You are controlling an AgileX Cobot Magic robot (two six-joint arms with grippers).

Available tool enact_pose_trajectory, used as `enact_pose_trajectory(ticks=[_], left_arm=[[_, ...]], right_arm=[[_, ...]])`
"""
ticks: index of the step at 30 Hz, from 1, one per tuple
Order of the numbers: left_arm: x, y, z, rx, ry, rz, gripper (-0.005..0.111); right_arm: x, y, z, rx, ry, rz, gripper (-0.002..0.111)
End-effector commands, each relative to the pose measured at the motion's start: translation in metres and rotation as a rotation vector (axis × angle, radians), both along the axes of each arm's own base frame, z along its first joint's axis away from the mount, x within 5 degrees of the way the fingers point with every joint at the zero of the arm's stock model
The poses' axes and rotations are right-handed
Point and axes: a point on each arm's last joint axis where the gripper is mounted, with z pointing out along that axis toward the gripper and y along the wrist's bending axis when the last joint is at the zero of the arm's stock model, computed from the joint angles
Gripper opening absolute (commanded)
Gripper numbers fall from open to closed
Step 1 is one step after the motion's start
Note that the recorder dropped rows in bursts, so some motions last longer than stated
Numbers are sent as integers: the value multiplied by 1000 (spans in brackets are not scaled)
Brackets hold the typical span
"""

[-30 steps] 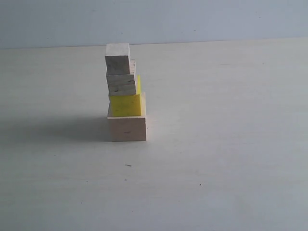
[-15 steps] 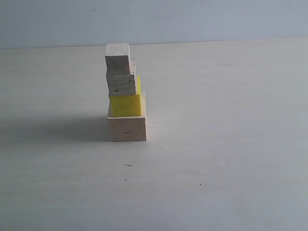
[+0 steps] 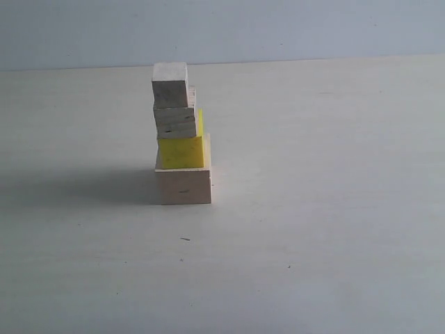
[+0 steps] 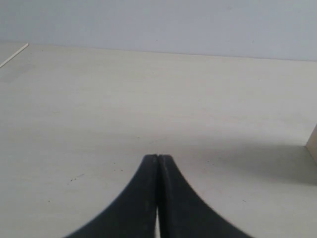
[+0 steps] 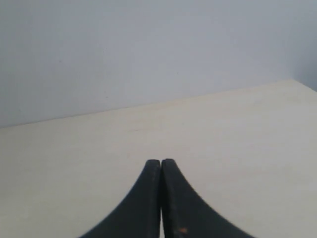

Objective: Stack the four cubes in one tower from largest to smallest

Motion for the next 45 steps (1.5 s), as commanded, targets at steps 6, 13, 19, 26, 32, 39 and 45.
enact_pose_trajectory(ticks=[6, 13, 19, 26, 32, 39, 45], left_arm=[[0, 0, 0, -3, -13, -5, 0], [0, 0, 0, -3, -13, -5, 0], [0, 0, 0, -3, -13, -5, 0], [0, 0, 0, -3, -13, -5, 0], [0, 0, 0, -3, -13, -5, 0], [0, 0, 0, -3, -13, -5, 0], [0, 0, 0, -3, -13, -5, 0]], right_arm=[[-3, -5, -14, 3, -27, -57, 0], [-4, -4, -15, -2, -25, -54, 0], [-5, -4, -19, 8, 23, -55, 0], [-5, -4, -20, 18, 38, -54, 0], [-5, 0, -21, -65, 44, 29, 0], [-6, 0, -25, -94, 90, 54, 0], [-6, -2, -25, -89, 92, 6, 0]])
